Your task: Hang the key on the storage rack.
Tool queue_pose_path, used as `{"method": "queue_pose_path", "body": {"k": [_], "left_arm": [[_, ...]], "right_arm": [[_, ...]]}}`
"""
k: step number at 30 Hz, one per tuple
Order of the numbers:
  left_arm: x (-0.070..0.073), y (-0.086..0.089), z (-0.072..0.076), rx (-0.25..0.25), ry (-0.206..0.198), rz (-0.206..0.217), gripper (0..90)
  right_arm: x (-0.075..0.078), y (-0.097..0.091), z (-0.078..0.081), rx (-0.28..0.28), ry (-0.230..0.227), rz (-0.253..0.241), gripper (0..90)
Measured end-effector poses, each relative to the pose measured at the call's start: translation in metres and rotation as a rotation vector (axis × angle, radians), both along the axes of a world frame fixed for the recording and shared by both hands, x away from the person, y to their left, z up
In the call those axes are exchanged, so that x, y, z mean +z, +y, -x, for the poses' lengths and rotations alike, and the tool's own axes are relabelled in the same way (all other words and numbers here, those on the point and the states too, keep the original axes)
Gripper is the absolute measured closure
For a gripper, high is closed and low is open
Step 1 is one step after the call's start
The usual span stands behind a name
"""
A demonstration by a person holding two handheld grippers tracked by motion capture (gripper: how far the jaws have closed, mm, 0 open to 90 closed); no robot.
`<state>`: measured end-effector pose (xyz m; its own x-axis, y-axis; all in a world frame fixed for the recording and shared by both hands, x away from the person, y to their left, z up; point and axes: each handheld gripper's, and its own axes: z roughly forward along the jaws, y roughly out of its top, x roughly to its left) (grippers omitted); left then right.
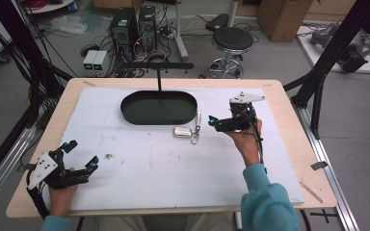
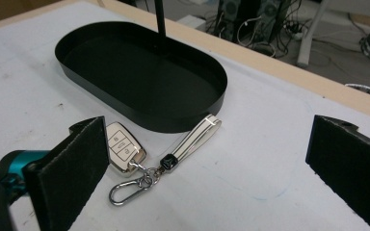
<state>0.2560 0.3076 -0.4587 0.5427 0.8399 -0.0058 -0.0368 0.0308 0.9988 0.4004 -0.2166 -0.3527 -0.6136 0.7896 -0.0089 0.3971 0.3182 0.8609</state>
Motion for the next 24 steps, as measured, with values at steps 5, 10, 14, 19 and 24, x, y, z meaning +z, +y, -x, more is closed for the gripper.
{"method": "queue_pose_path", "body": {"k": [5,10,14,19,24], "left_arm": [[0.000,0.000,0.000,0.000,0.001,-0.001,2.8],[0.000,0.000,-0.001,0.000,0.003,0.003,2.8],[0.000,0.001,-0.001,0.001,0.006,0.004,2.8],[0.000,0.001,-0.001,0.001,0.006,0.004,2.8],[0.000,0.001,-0.001,0.001,0.008,0.006,2.8]], "right_arm": [[-0.008,0.016,-0.018,-0.029,0.101,0.060,1.5],[-0.010,0.024,-0.026,-0.053,0.133,0.069,1.5],[-0.013,0.035,-0.036,-0.088,0.190,0.102,1.5],[-0.015,0.045,-0.043,-0.108,0.233,0.123,1.5],[-0.022,0.054,-0.051,-0.116,0.288,0.146,5.5]]}}
